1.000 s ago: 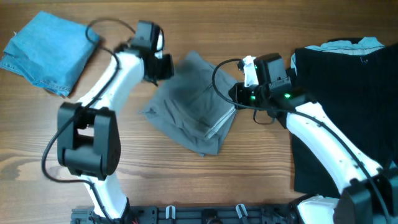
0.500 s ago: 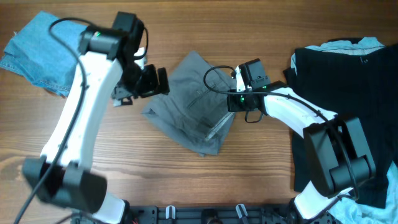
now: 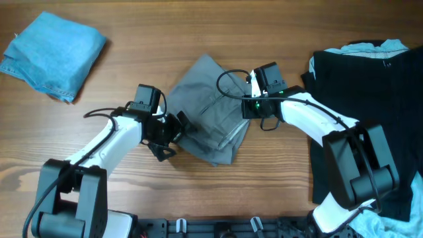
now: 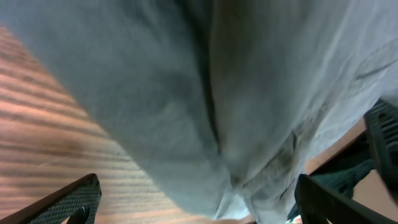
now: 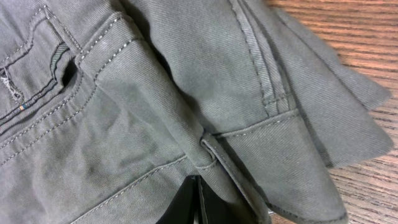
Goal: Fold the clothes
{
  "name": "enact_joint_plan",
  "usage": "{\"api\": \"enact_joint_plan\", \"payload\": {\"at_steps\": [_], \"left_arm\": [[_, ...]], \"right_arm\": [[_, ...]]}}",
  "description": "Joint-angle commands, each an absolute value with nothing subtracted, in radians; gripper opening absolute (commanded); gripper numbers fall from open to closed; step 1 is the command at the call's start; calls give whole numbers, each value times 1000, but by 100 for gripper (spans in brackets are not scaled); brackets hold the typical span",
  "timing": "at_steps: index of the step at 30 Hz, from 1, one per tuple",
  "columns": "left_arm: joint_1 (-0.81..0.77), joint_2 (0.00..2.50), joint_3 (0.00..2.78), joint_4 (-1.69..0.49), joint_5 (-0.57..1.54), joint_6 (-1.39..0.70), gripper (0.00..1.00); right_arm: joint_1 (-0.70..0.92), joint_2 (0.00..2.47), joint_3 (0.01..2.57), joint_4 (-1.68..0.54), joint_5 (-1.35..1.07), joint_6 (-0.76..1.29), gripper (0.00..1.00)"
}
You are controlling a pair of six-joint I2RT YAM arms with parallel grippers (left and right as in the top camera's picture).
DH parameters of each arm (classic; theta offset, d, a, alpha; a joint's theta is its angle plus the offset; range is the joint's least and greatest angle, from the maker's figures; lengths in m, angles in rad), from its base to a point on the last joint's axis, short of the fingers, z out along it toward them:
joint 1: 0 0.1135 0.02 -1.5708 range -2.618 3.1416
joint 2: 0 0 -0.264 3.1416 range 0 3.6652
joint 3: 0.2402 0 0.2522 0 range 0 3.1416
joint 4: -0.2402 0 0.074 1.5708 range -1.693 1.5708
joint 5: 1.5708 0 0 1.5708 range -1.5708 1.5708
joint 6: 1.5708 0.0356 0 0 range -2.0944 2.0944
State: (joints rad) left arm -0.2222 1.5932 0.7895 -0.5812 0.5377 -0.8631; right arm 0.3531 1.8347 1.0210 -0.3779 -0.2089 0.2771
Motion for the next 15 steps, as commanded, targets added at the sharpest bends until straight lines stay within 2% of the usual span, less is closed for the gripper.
{"api": "enact_joint_plan", "payload": {"at_steps": [1, 6, 8, 9, 10, 12, 14, 15], "left_arm": [[-223, 1596, 719, -488, 549, -998, 100], [-244, 1673, 630, -122, 510, -1055, 100], [-260, 1701, 630, -36, 473, -1054, 92], [-262, 1711, 630, -4, 450, -1036, 76], [-253, 1711, 630, -10, 415, -1002, 52], [-215, 1711, 631, -36, 414, -952, 21], [-149, 1707, 635, -94, 424, -911, 6], [-116, 1702, 638, -107, 438, -862, 4]], "right_arm": [[354, 1875, 1010, -393, -211, 290, 4], [354, 1875, 1010, -393, -211, 290, 4], [354, 1875, 1010, -394, -211, 290, 4], [354, 1875, 1010, -397, -211, 290, 4], [354, 1874, 1010, -405, -211, 288, 4], [354, 1858, 1013, -441, -211, 288, 4], [354, 1806, 1024, -489, -218, 281, 4], [354, 1770, 1024, -493, -271, 230, 5]]}}
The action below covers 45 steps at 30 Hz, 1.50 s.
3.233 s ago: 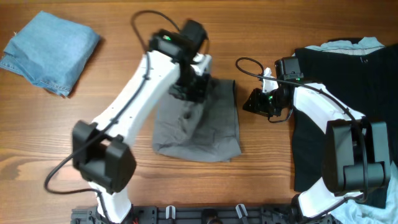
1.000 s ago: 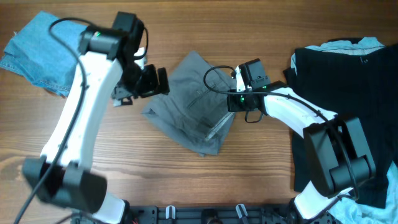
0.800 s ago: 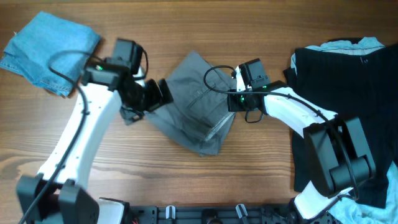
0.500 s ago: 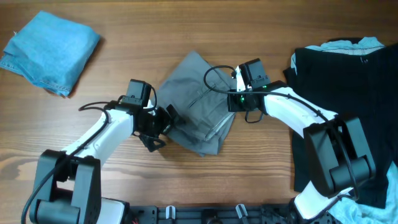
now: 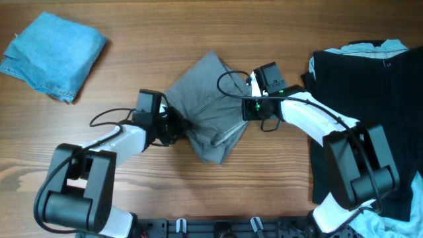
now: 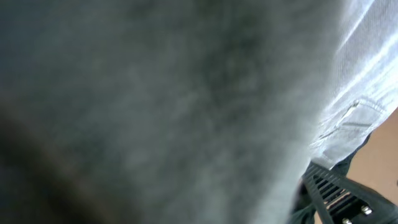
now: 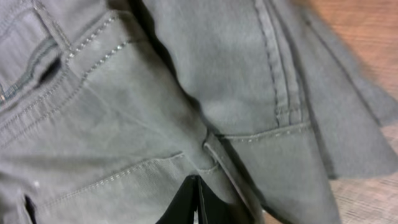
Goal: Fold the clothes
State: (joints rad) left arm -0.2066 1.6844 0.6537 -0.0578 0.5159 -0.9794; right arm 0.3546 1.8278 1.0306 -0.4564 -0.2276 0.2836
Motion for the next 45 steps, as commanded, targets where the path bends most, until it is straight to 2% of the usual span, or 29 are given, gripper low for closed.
{"api": "enact_joint_plan", "payload": {"at_steps": [1, 4, 5, 6, 7, 8, 10, 13, 16, 18, 23, 24, 25, 27, 28, 30, 36, 39, 45], "left_arm": [[-87, 1699, 647, -128, 437, -817, 4], [-19, 1698, 704, -184, 439, -655, 6], [-17, 1698, 717, -193, 449, -635, 18], [-19, 1698, 725, -196, 481, -631, 42], [-24, 1698, 725, -196, 524, -634, 60], [-29, 1698, 725, -199, 576, -640, 85], [-33, 1698, 725, -204, 633, -699, 88], [-33, 1699, 724, -207, 593, -803, 91], [-33, 1709, 724, -186, 542, -871, 88], [-35, 1737, 724, -130, 536, -945, 73], [-111, 1834, 724, -10, 439, -926, 58], [-136, 1852, 724, 27, 439, -878, 52], [-154, 1858, 724, 43, 439, -867, 31], [-152, 1857, 724, 46, 439, -863, 10], [-146, 1857, 725, 51, 449, -836, 4], [-129, 1846, 740, 48, 514, -720, 4], [-27, 1694, 1039, -369, 587, -429, 4], [2, 1676, 1247, -535, 587, -392, 4], [-21, 1684, 1274, -643, 563, -400, 4]], "right_arm": [[354, 1744, 1024, -491, -332, 180, 7], [354, 1690, 1024, -466, -488, 105, 10], [354, 1693, 1024, -457, -487, 105, 10], [354, 1710, 1023, -441, -471, 105, 10], [354, 1732, 1023, -429, -469, 106, 9], [354, 1755, 1023, -424, -474, 109, 9], [354, 1799, 1023, -413, -496, 107, 9], [354, 1843, 1023, -394, -494, 103, 9], [354, 1865, 1023, -368, -478, 78, 10], [354, 1873, 1023, -361, -472, 79, 10], [354, 1874, 1023, -371, -472, 79, 10], [354, 1874, 1023, -375, -472, 79, 9], [354, 1874, 1023, -382, -472, 80, 8], [354, 1874, 1023, -394, -472, 81, 6], [353, 1869, 1023, -405, -472, 81, 5], [349, 1838, 1024, -439, -472, 82, 5], [286, 1614, 1024, -514, -472, 117, 5], [277, 1523, 1024, -511, -472, 142, 6], [277, 1539, 1024, -484, -472, 156, 6]]}}
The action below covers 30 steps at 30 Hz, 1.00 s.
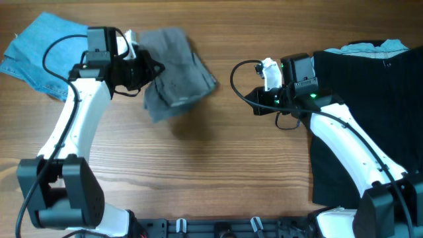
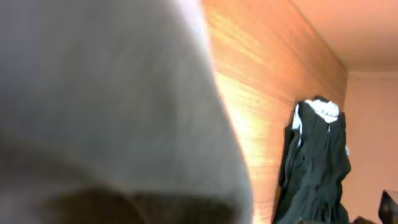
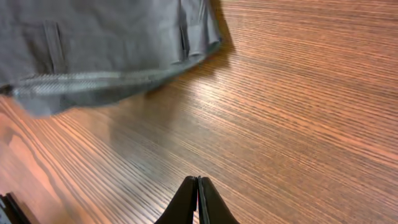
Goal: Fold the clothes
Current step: 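Carry the folded shorts with the left gripper onto the blue towel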
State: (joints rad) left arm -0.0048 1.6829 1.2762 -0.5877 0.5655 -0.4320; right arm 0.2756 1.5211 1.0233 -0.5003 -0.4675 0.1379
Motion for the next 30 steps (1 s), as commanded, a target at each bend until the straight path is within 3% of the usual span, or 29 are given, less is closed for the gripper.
{"api": "enact_joint_plan", "payload": {"at_steps": [1, 8, 19, 25, 26, 30], "left_arm": [[-25, 1684, 1274, -651, 568, -403, 4], [6, 1655, 1410, -535, 657, -453, 4], [304, 1841, 1509, 132, 661, -457, 4], [506, 2070, 1575, 99, 662, -449, 4], [543, 2074, 1575, 63, 662, -447, 10], [645, 2059, 1575, -82, 683, -417, 63]], "right_arm": [[277, 1547, 1024, -476, -472, 154, 6], [277, 1554, 1024, -464, -464, 157, 6], [277, 1554, 1024, -482, -465, 187, 6], [277, 1554, 1024, -559, -465, 187, 6], [277, 1554, 1024, -567, -465, 187, 6], [277, 1554, 1024, -572, -465, 187, 6]]}}
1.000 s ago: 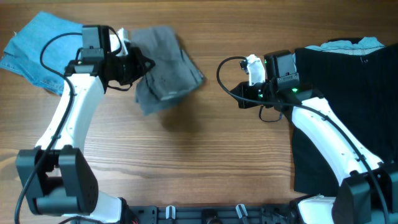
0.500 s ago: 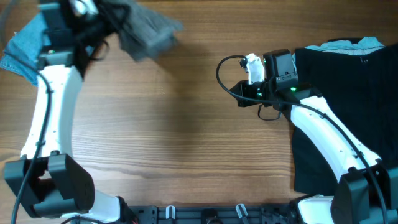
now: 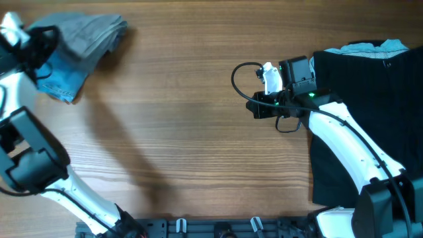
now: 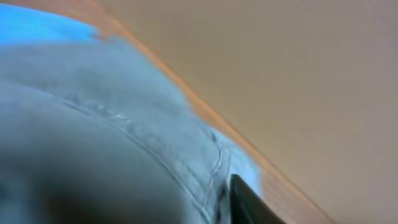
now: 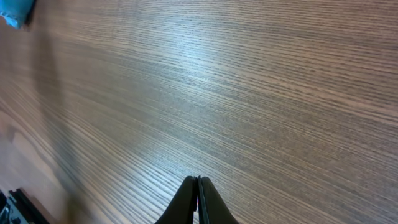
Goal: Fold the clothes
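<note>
The folded grey trousers (image 3: 92, 30) hang at the table's far left corner, partly over the folded blue jeans (image 3: 63, 79). My left gripper (image 3: 46, 36) is shut on their left edge. Grey cloth (image 4: 93, 137) fills the left wrist view, with a strip of blue at the top left; only one dark finger (image 4: 249, 202) shows. My right gripper (image 3: 254, 109) is shut on nothing, over bare wood right of centre; its closed tips (image 5: 198, 183) point at the tabletop.
A pile of black clothes (image 3: 370, 119) covers the right end of the table, with a light blue garment (image 3: 370, 46) at its far edge. The wooden tabletop (image 3: 172, 132) lies between the two stacks.
My left gripper has moved further left with the grey trousers, from beside the blue jeans to over them at the table's corner. The right gripper has barely shifted and stays shut.
The grey trousers lay folded mid-table with both grippers at them, the left under the left edge, the right on the right edge. Then the left gripper held them up near the blue jeans while the right had withdrawn. Now they are over the jeans.
</note>
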{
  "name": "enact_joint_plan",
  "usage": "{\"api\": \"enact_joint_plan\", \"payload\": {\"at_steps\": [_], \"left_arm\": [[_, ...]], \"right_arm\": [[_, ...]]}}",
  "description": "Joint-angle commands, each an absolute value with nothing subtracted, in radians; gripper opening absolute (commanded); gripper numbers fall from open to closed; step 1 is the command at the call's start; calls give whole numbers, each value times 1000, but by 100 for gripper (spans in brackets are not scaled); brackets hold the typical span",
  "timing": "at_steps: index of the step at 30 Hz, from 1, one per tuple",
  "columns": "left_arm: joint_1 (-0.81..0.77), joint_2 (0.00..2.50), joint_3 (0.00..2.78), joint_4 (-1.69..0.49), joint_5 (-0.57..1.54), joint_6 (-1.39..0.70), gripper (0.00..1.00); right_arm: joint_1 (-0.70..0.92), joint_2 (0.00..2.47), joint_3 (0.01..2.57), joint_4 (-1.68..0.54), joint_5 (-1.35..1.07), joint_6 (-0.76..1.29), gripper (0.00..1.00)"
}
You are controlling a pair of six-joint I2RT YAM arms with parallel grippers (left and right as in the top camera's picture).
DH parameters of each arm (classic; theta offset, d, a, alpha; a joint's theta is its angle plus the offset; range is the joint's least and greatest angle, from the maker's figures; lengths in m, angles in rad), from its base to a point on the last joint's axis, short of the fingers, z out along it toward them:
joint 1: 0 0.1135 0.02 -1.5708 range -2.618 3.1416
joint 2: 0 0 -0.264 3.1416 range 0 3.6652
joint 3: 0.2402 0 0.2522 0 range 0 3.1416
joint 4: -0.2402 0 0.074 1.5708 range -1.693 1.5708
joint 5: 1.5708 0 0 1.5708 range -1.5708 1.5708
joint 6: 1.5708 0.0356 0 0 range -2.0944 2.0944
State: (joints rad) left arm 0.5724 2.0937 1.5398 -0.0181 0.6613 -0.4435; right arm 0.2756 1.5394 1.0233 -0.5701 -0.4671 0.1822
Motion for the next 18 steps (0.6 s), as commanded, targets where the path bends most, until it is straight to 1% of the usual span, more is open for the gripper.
{"api": "enact_joint_plan", "payload": {"at_steps": [1, 2, 3, 6, 7, 8, 9, 10, 13, 14, 15, 16, 18], "left_arm": [[660, 2055, 1575, -107, 694, -406, 65], [684, 2049, 1575, -154, 715, -395, 69], [717, 2033, 1575, -238, 718, -391, 69], [746, 1981, 1575, -322, 720, -348, 68], [750, 1959, 1575, -340, 722, -343, 61], [751, 1924, 1575, -365, 723, -343, 33], [743, 1895, 1575, -382, 725, -343, 13], [731, 1880, 1575, -389, 725, -328, 4], [621, 1885, 1575, -390, 680, -163, 4], [566, 1908, 1575, -390, 590, -108, 4], [514, 1941, 1575, -384, 461, -104, 4], [480, 1975, 1575, -373, 377, -104, 4], [429, 2055, 1575, -380, 290, -117, 4]], "right_arm": [[277, 1554, 1024, -572, -464, 187, 6], [277, 1554, 1024, -573, -464, 186, 6], [277, 1554, 1024, -574, -464, 186, 6], [277, 1554, 1024, -577, -464, 186, 6], [277, 1554, 1024, -579, -464, 186, 6], [277, 1554, 1024, -580, -463, 186, 6], [277, 1554, 1024, -582, -460, 186, 6], [277, 1554, 1024, -582, -460, 186, 6], [277, 1554, 1024, -583, -449, 187, 7], [277, 1554, 1024, -587, -450, 187, 7], [277, 1554, 1024, -592, -450, 191, 6], [277, 1554, 1024, -598, -450, 195, 6], [277, 1554, 1024, -606, -449, 212, 6]]}}
